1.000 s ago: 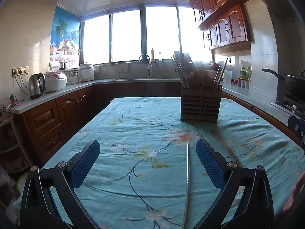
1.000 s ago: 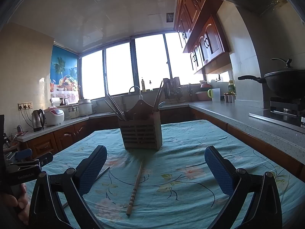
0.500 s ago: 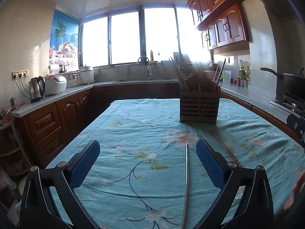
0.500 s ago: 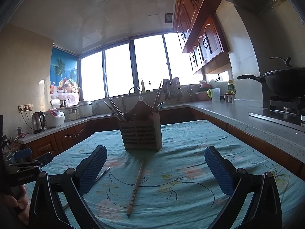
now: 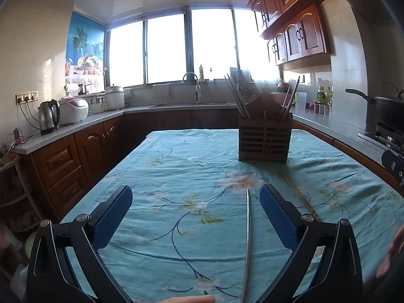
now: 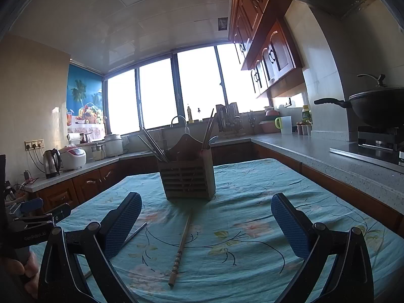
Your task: Organize utensils
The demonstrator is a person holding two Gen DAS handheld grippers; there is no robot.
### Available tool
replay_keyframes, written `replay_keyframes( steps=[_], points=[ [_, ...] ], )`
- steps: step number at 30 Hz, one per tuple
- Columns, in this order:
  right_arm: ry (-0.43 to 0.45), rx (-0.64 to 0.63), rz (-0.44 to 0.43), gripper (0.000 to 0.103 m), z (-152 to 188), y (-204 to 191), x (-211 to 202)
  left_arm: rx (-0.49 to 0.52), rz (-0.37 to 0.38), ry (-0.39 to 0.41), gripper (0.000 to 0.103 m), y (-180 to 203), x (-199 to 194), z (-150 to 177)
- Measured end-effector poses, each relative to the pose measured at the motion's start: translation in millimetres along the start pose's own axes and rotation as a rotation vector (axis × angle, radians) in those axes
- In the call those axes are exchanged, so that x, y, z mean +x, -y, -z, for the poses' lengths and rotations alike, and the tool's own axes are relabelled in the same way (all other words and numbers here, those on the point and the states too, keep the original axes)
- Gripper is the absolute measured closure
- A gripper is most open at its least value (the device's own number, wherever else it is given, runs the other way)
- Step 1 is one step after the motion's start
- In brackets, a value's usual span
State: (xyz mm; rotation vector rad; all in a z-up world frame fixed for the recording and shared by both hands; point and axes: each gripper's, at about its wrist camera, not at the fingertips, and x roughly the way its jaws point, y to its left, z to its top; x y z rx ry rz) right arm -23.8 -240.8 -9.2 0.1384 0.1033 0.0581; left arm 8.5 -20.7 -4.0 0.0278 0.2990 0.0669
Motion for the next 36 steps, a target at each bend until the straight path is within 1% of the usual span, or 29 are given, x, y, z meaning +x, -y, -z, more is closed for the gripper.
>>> replay_keyframes(
  steps=[15,20,36],
  points=[
    [0.003,0.001,0.001,0.0,0.4,-0.8,-1.2,0.002,0.01,-0.014,0.0,1.0,1.5,-0.1],
    [0.003,0.0,0.0,0.0,-0.1,-2.4,-0.9,0.01,0.0,-0.011,0.0,1.9,2.0,-1.1],
    [0.012,0.012,-0.014,0.0,-5.0,-4.2,-1.4,0.009,0.02,-0.021,0.0,1.7,4.2,-2.2]
  ],
)
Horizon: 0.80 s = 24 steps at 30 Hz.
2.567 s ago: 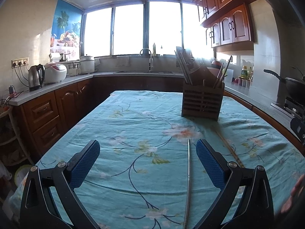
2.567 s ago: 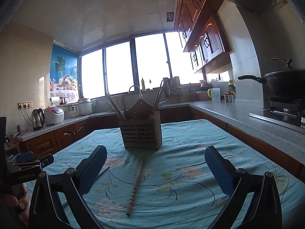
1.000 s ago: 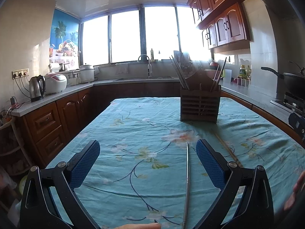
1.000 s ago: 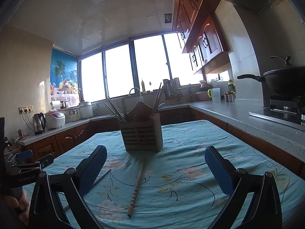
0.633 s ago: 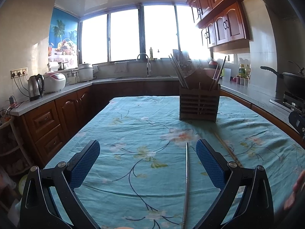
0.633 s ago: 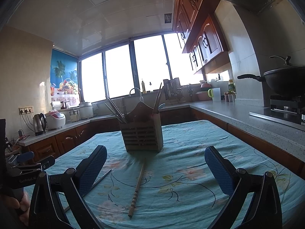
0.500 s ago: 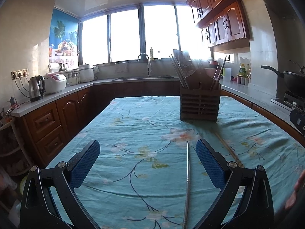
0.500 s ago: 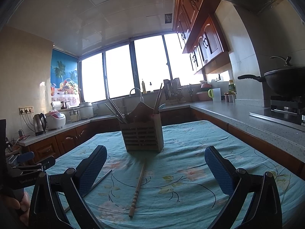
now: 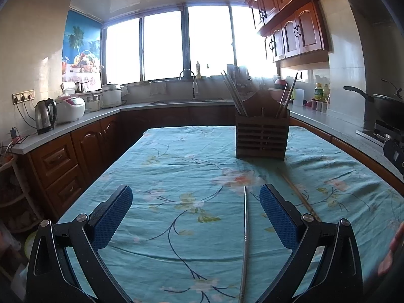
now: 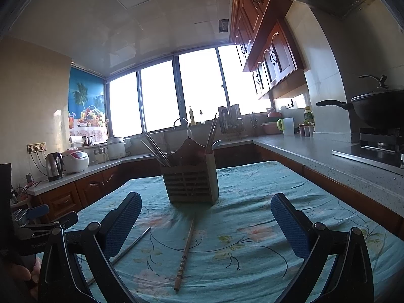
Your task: Organize utensils
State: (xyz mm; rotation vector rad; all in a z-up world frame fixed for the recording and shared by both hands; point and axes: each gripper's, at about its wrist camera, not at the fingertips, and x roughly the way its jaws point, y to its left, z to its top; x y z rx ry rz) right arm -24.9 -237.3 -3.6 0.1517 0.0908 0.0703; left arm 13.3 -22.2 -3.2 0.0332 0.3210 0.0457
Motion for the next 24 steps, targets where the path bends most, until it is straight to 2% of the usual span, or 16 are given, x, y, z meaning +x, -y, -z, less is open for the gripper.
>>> replay_keyframes(
  steps=[24],
  points=[
    [-0.01,0.013,-0.001,0.0,1,2,6,-0.002,0.027,-0.034,0.0,3,11,-1]
  ],
)
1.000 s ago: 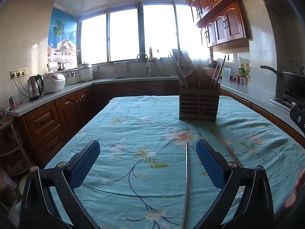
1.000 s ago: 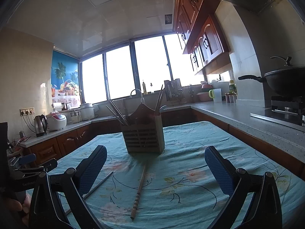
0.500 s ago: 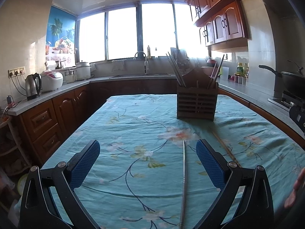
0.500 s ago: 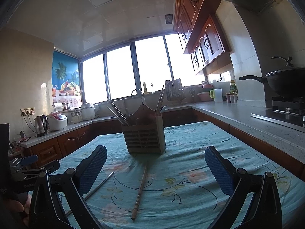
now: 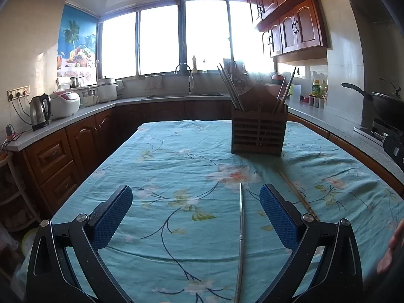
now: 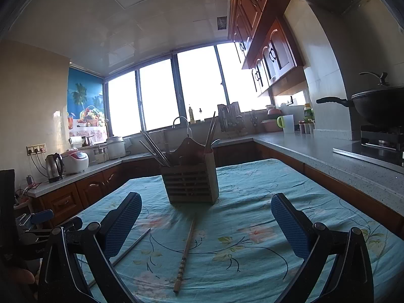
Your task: Organize utensils
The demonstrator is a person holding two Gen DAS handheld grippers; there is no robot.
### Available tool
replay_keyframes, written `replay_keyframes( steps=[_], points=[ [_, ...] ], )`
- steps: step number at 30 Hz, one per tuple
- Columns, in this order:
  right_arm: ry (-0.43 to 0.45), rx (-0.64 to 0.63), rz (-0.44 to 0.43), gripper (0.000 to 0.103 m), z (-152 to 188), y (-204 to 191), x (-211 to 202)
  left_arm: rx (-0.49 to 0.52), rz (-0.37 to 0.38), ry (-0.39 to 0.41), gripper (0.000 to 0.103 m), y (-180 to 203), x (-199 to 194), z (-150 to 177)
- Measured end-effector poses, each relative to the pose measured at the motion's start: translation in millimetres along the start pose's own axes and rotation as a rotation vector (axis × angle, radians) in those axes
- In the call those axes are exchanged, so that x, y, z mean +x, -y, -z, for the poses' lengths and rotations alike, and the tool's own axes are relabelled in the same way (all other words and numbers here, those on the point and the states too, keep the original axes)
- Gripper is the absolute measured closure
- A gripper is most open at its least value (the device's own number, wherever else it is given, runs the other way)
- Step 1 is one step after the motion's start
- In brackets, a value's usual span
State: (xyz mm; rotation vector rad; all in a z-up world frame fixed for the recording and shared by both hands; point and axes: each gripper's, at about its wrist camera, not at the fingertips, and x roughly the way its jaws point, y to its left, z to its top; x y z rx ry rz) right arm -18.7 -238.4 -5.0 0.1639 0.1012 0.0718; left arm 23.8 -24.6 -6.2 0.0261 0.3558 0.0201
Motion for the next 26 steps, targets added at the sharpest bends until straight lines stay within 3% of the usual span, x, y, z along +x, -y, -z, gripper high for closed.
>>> replay_keyframes(
  steps=[26],
  points=[
    [-0.014,0.004,0.011,0.0,2.5,3.3,3.6,-0.013,0.018,-0.028,0.0,0.3,8.0,2.3]
  ],
)
